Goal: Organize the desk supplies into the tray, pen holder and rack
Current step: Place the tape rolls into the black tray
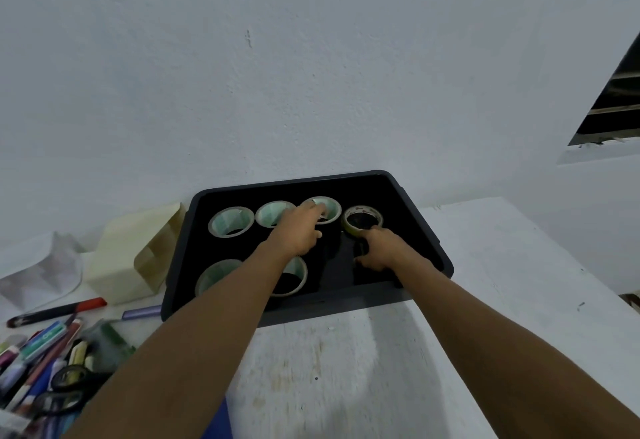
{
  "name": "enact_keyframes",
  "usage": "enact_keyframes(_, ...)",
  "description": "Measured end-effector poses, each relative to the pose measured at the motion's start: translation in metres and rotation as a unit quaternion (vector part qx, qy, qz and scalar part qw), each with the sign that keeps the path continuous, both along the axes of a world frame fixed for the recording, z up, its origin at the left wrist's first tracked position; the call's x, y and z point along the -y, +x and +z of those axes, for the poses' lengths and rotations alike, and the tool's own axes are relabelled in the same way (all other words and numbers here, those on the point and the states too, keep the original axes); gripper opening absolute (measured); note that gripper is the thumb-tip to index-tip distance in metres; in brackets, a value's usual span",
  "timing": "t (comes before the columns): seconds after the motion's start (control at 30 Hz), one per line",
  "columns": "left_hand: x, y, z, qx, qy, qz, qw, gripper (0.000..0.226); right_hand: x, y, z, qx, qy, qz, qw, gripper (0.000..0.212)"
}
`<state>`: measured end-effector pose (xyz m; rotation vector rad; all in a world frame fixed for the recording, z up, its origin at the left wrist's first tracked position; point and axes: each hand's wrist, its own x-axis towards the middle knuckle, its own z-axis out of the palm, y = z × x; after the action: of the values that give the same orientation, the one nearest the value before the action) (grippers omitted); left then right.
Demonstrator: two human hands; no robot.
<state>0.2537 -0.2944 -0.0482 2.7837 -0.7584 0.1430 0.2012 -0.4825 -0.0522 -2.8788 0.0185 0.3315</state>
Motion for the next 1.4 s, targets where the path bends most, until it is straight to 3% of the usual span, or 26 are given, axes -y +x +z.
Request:
enact_keyframes(0.13, -0.03, -0.003, 0.01, 0.06, 0.006, 0.042, 0.997, 0.04, -0.003, -0.002, 0.002, -0.007, -0.007, 0.003, 1.0, 0.07)
enact_keyframes(0.27, -0.07, -0.004, 0.008, 0.022, 0.054, 0.097, 0.994, 0.029, -0.004, -0.003, 0.004, -0.017, -0.018, 0.006, 1.0, 0.071)
enact_keyframes(0.33, -0.081, -0.003, 0.007, 0.012, 0.067, 0.084, 0.994, 0.016, -0.004, -0.002, 0.004, -0.019, -0.019, 0.005, 1.0, 0.071)
enact_keyframes(0.43, -0.084, -0.003, 0.008, 0.03, 0.094, 0.049, 0.994, 0.015, -0.004, -0.001, 0.003, -0.018, -0.011, 0.001, 1.0, 0.069)
enact_keyframes(0.57, -0.088, -0.004, 0.004, 0.136, 0.16, 0.019, 0.978, 0.018, -0.003, 0.0, 0.001, -0.02, -0.011, 0.004, 1.0, 0.071)
enact_keyframes(0.63, -0.09, -0.003, 0.0, 0.138, 0.14, 0.02, 0.98, 0.02, -0.004, 0.0, 0.001, -0.021, -0.015, 0.006, 1.0, 0.072)
enact_keyframes(0.73, -0.094, -0.003, 0.001, 0.013, 0.022, 0.02, 0.999, 0.029, -0.004, 0.0, 0.001, -0.021, -0.016, 0.007, 1.0, 0.073)
enact_keyframes(0.8, -0.103, -0.005, 0.006, -0.012, -0.018, 0.014, 1.0, 0.044, -0.004, -0.001, 0.001, -0.02, -0.018, 0.003, 1.0, 0.073)
enact_keyframes(0.87, -0.115, -0.005, 0.011, 0.039, 0.063, 0.047, 0.996, 0.049, -0.005, -0.001, 0.002, -0.02, -0.024, 0.002, 1.0, 0.073)
enact_keyframes(0.97, -0.127, -0.009, 0.02, 0.055, 0.193, 0.112, 0.973, 0.023, -0.006, -0.001, 0.002, -0.023, -0.029, 0.006, 0.999, 0.074)
enact_keyframes(1.13, -0.129, -0.014, 0.023, 0.042, 0.242, 0.123, 0.962, 0.011, -0.005, 0.002, 0.0, -0.024, -0.03, 0.008, 0.999, 0.074)
enact_keyframes(1.23, -0.129, -0.016, 0.022, 0.055, 0.202, 0.116, 0.971, 0.019, -0.006, 0.001, 0.001, -0.023, -0.03, 0.009, 0.999, 0.073)
enact_keyframes(1.33, -0.129, -0.022, 0.019, 0.094, 0.086, 0.075, 0.989, 0.028, -0.006, 0.001, 0.002, -0.018, -0.03, 0.009, 0.999, 0.07)
enact_keyframes(1.4, -0.119, -0.034, 0.021, 0.022, -0.02, 0.034, 0.999, 0.017, -0.006, 0.0, 0.003, -0.016, -0.035, 0.016, 0.999, 0.066)
